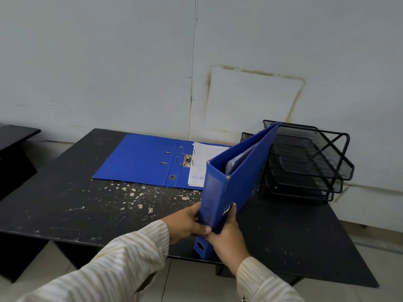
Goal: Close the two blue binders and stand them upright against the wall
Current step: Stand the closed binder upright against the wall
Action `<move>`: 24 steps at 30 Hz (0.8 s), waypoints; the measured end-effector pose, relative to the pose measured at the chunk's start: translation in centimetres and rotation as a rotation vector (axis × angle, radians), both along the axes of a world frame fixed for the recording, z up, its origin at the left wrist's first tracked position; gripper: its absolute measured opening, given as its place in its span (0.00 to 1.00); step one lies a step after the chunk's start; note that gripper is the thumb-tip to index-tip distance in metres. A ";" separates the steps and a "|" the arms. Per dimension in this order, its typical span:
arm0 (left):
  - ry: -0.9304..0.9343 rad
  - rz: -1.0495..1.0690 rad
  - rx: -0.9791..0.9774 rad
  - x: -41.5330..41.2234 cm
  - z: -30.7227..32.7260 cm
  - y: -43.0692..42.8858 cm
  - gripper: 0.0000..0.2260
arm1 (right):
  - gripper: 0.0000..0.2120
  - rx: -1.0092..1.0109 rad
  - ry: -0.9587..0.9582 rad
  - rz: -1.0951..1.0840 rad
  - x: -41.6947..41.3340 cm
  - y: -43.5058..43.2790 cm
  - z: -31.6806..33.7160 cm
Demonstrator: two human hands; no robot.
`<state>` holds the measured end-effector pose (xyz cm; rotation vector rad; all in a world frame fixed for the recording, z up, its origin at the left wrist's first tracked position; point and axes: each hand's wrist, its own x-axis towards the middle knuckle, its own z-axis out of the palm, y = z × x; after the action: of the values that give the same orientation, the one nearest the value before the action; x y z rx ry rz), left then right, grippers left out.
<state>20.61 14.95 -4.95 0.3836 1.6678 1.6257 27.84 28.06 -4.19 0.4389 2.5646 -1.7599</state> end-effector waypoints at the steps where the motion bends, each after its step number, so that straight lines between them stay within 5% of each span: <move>1: -0.019 0.021 0.011 0.2 -0.2 0.1 0.29 | 0.48 0.006 -0.014 0.013 -0.1 -0.1 0.2; 7: -0.037 0.094 0.075 1.2 -0.7 0.3 0.27 | 0.27 -0.090 -0.087 -0.053 -0.8 -0.6 0.4; 15: 0.040 0.199 0.076 1.5 0.8 -1.3 0.25 | 0.37 0.107 -0.032 0.061 -1.1 -2.0 1.8; 24: 0.106 0.317 0.097 0.2 2.3 -5.4 0.24 | 0.34 0.082 0.042 0.138 -4.3 -5.7 3.1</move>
<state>20.79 9.51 -2.69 0.2658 1.8038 1.9527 23.57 22.31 -1.06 0.2216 2.6326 -1.6414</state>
